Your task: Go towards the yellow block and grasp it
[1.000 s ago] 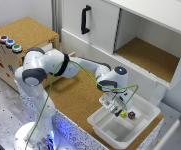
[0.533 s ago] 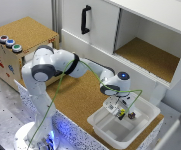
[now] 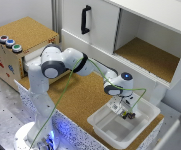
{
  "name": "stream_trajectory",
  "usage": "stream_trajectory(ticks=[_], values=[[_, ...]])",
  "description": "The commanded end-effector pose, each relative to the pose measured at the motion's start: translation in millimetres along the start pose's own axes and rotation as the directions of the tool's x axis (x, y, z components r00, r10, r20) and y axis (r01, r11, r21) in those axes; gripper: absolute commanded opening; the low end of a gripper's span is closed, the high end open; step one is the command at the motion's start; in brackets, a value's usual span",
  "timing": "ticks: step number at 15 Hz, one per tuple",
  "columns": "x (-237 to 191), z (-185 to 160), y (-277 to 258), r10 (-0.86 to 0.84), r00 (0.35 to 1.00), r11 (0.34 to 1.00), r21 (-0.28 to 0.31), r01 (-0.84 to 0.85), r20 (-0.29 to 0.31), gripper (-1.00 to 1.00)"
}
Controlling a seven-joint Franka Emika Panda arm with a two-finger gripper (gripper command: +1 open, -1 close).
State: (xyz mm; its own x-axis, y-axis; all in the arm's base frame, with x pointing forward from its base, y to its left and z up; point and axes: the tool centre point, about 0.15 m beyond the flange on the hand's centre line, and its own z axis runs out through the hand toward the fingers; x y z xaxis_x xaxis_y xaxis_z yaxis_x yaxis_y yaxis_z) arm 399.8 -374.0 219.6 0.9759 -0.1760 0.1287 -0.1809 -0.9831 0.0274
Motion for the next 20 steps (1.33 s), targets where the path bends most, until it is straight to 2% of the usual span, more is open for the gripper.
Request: stream_trajectory(ticks=[1, 5, 8, 14, 18, 20], values=[[6, 21, 14, 0.019, 0.999, 0.993, 0.117, -0.022, 0.026, -1.0], [-7, 20, 18, 0.054, 0.997, 0.991, 0.121, -0.059, 0.047, -1.0], [-12, 8, 14, 0.06, 0.998, 0.99, 0.126, -0.064, 0.036, -1.0], [2, -63, -10, 0.029, 0.997, 0.985, 0.173, -0.016, -0.072, -1.0], [11, -141, -53, -0.071, 0.978, 0.972, 0.206, 0.112, -0.194, -1.0], [15, -168, -83, -0.143, 0.964, 0.954, 0.229, 0.195, -0.225, -1.0]])
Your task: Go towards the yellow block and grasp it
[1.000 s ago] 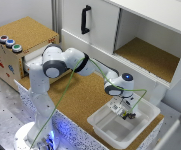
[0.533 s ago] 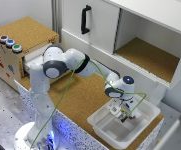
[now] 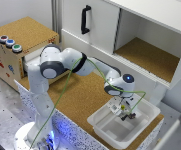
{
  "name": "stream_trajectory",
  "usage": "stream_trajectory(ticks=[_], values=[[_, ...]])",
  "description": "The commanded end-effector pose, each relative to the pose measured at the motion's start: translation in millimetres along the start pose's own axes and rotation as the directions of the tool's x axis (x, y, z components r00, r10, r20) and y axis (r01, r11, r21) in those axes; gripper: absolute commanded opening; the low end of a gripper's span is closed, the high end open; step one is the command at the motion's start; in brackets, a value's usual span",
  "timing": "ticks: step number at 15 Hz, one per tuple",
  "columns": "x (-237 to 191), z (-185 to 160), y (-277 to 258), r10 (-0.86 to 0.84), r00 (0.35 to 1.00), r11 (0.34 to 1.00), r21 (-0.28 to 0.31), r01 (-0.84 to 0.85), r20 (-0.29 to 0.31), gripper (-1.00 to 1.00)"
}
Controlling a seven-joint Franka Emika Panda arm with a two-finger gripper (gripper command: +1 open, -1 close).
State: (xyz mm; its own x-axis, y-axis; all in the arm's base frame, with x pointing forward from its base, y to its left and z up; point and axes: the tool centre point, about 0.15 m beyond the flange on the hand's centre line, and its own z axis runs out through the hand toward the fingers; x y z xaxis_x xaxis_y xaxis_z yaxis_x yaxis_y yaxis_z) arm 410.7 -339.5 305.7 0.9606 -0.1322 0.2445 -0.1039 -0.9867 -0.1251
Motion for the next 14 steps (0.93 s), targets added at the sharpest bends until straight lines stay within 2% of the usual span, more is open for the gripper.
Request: stream_trajectory(ticks=[1, 2, 4, 7, 11, 13, 14], values=[[14, -76, -74, -0.156, 0.984, 0.981, 0.107, 0.164, -0.082, -1.0], [19, -76, -96, -0.218, 0.974, 0.962, 0.156, 0.224, -0.059, -1.0], [23, -69, -148, -0.368, 0.93, 0.911, 0.195, 0.364, -0.017, -1.0], [17, -74, -222, -0.547, 0.837, 0.807, 0.257, 0.532, -0.015, -1.0], [2, -78, -307, -0.773, 0.634, 0.612, 0.278, 0.74, 0.012, -1.0], [-4, -80, -345, -0.837, 0.547, 0.513, 0.366, 0.776, 0.014, -1.0], [-11, -81, -366, -0.867, 0.498, 0.463, 0.386, 0.798, 0.011, -1.0]])
